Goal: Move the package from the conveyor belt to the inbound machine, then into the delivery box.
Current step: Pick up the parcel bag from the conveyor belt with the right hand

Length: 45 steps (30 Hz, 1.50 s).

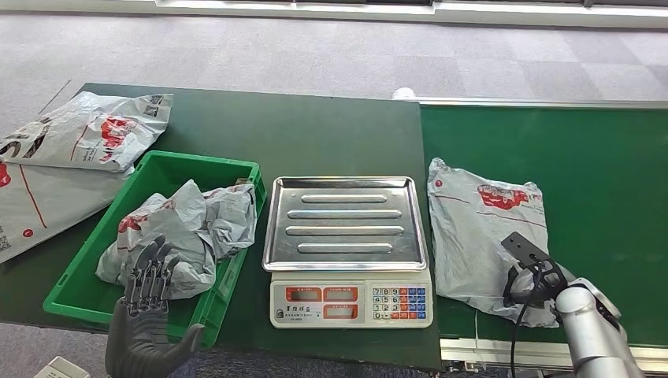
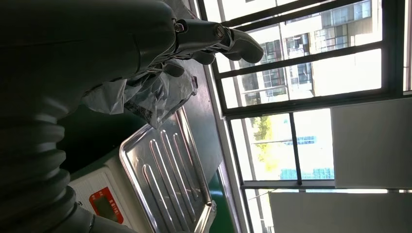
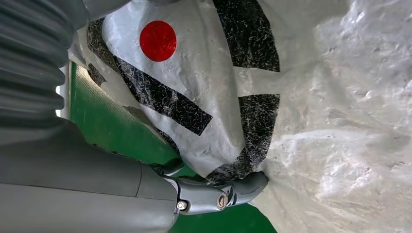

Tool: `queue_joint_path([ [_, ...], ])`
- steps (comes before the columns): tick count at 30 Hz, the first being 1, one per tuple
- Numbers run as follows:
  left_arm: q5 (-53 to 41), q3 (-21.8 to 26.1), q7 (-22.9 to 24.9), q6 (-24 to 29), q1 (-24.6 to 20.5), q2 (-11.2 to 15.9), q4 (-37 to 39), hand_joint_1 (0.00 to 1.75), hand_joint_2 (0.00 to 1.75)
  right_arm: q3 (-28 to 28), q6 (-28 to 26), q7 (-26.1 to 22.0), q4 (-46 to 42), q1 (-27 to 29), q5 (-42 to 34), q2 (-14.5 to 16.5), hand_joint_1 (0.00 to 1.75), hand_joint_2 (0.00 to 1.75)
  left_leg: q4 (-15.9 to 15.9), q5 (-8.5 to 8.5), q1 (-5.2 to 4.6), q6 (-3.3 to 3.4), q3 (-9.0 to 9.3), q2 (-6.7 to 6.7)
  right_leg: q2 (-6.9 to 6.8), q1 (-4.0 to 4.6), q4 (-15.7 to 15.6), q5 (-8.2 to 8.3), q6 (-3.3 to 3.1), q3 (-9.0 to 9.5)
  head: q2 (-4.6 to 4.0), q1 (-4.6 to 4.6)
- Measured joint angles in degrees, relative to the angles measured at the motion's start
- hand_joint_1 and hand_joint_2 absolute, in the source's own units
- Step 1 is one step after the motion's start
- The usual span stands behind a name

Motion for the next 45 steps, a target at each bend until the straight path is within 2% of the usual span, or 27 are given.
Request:
queue_joint_path([
  [2,-0.03,0.00,0.02,-0.01,-0.04,0.00,0.05,0.00,1.75,0.20,0.61,-0.01,0.32,-0.12,-0.03,-0.17,1.44,1.75,0.00,0.00,0.00,0.00,0.02,0.00,0.00,0.00,0.00,0.00,0.00,0.01,0.00,0.00],
  [3,-0.07,0.00,0.03,-0.02,-0.07,0.00,0.10,0.00,1.75,0.28,0.92,-0.08,0.42,-0.17,-0.07,-0.26,1.75,1.75,0.00,0.00,0.00,0.00,0.03,0.00,0.00,0.00,0.00,0.00,0.00,0.03,0.00,0.00],
  [13,-0.62,0.00,0.11,-0.09,-0.10,-0.03,0.33,0.00,1.75,1.11,1.20,-0.69,0.51,-0.70,-0.62,-1.21,1.75,1.75,0.01,0.00,0.01,0.00,0.16,0.01,0.00,0.01,-0.01,0.00,0.01,0.14,0.00,0.00],
  [40,-0.67,0.00,0.16,-0.28,-0.11,-0.21,0.31,0.00,1.75,1.17,0.90,-0.28,0.48,0.16,-1.33,-1.22,1.75,1.75,0.00,0.00,0.00,0.00,0.09,-0.01,-0.02,0.00,0.00,-0.01,0.01,0.11,0.00,0.00],
  [43,-0.67,0.00,0.22,-0.65,-0.12,-0.35,0.30,0.00,1.75,1.14,-0.66,-0.62,0.20,0.20,-3.39,-1.16,1.75,1.75,0.00,0.00,0.00,0.00,0.06,-0.01,-0.01,0.00,0.00,-0.01,0.01,0.10,0.00,0.01],
  [45,-0.68,0.01,0.31,-1.13,-0.09,-0.58,0.22,0.00,1.75,0.69,-4.56,-1.89,-0.84,0.21,-7.36,-0.90,1.75,1.75,0.00,0.00,-0.01,0.00,0.01,-0.01,-0.01,-0.01,0.00,0.00,0.01,0.08,0.00,0.01],
])
